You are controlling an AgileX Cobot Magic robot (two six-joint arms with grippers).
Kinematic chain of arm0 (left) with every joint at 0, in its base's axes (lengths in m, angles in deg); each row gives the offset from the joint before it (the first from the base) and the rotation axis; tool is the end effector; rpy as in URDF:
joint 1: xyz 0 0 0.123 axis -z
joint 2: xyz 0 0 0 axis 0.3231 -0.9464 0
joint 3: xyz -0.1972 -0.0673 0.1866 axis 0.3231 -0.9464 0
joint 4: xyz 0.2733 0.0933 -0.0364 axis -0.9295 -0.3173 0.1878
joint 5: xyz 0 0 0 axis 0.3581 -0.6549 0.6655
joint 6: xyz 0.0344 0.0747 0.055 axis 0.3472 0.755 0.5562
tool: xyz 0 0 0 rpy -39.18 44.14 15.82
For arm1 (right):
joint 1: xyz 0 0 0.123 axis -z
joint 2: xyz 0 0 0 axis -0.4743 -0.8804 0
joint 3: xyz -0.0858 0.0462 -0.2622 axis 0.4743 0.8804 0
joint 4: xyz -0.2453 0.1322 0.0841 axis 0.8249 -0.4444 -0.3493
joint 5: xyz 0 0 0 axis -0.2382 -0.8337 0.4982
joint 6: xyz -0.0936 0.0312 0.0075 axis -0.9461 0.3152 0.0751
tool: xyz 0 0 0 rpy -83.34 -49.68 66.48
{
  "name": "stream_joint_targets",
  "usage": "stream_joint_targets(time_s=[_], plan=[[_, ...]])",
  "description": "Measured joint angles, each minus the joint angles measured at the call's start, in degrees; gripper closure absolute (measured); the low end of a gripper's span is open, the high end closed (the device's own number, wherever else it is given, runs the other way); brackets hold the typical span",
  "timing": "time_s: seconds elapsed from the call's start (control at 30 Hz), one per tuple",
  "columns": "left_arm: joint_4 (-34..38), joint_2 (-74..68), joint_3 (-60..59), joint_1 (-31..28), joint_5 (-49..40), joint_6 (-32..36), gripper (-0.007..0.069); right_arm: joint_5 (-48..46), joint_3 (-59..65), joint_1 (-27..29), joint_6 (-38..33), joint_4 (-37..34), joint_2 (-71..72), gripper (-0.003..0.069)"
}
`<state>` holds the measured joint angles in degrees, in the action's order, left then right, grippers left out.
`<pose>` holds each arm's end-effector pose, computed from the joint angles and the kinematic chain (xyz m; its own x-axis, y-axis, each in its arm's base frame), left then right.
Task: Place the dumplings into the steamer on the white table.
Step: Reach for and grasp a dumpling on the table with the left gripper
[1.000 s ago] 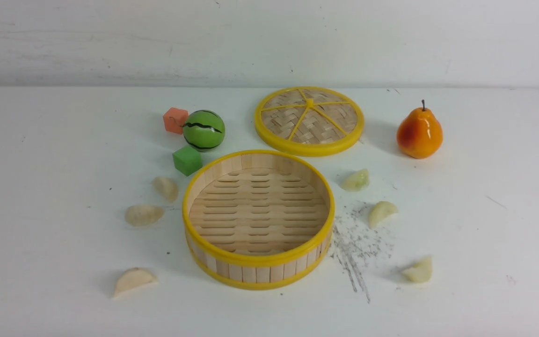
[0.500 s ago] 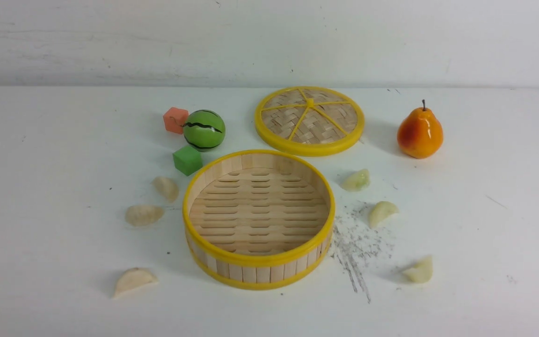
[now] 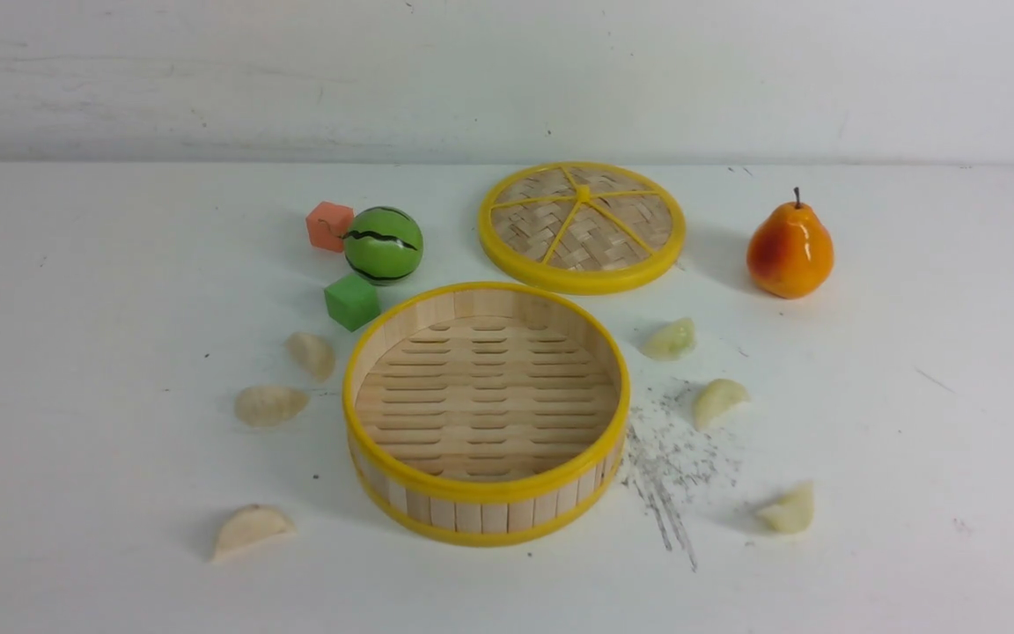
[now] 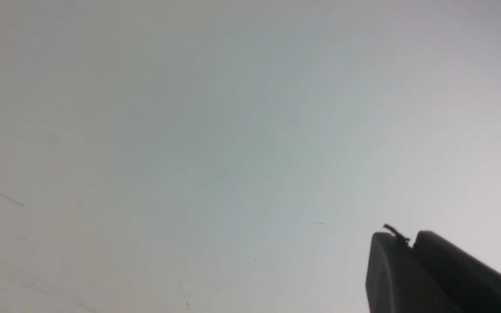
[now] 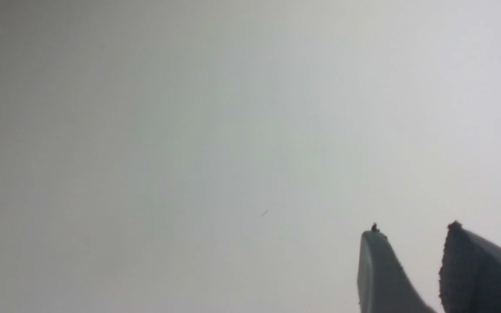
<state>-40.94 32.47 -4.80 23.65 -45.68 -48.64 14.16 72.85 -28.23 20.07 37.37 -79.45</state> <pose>0.0786 -0.0057 0.3256 0.4425 -0.5410 -0.7152 0.3452 0.8389 -0.4209 0.0859 0.0048 0.2895 0.5638 0.4341 -0.7026 -0.3135 0.8995 0.3042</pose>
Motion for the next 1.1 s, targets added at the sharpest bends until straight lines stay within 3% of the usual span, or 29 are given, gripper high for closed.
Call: stream_joint_targets(time_s=[0.07, 0.13, 0.2, 0.4, 0.53, 0.6, 0.8, 0.87, 1.03, 1.1], plan=[[0.0, -2.1, 3.9, 0.0, -4.5, 2.4, 0.0639, -1.5, -3.0, 0.0, -0.3, 1.6, -1.3, 0.0513], [0.0, -10.5, 13.5, 0.0, -12.7, 8.3, 0.0639, -9.1, -9.9, 0.0, -2.2, 7.8, -6.4, 0.0616], [0.0, -17.1, 17.4, 0.0, -17.1, 11.1, 0.0639, -15.3, -13.9, 0.0, -2.9, 11.6, -10.5, 0.0666], [5.9, -40.1, 26.7, 0.0, -37.1, 12.2, 0.0639, -39.8, -18.8, 0.0, -3.1, 17.3, -25.8, 0.0674], [12.1, -51.6, 30.6, 0.0, -51.3, 16.4, 0.0639, -49.0, -18.8, -1.1, -3.1, 15.5, -32.6, 0.0673], [15.6, -58.0, 32.1, 0.0, -59.1, 22.1, 0.0639, -53.1, -18.8, -3.9, -4.6, 12.2, -36.0, 0.0673], [18.1, -69.6, 35.0, 0.0, -61.9, 27.9, 0.0616, -62.2, -21.0, -13.4, -14.8, 4.1, -44.5, 0.0673], [17.6, -73.2, 36.0, 0.0, -60.5, 31.3, 0.0557, -63.5, -22.7, -17.1, -19.0, 1.2, -47.5, 0.0673], [15.0, -81.3, 37.1, 1.2, -55.1, 42.8, 0.0318, -62.0, -24.3, -22.8, -24.7, -3.7, -52.6, 0.0673], [12.1, -85.7, 37.1, 3.3, -51.9, 51.9, 0.0186, -61.1, -24.4, -24.6, -25.6, -5.2, -54.3, 0.0672]])
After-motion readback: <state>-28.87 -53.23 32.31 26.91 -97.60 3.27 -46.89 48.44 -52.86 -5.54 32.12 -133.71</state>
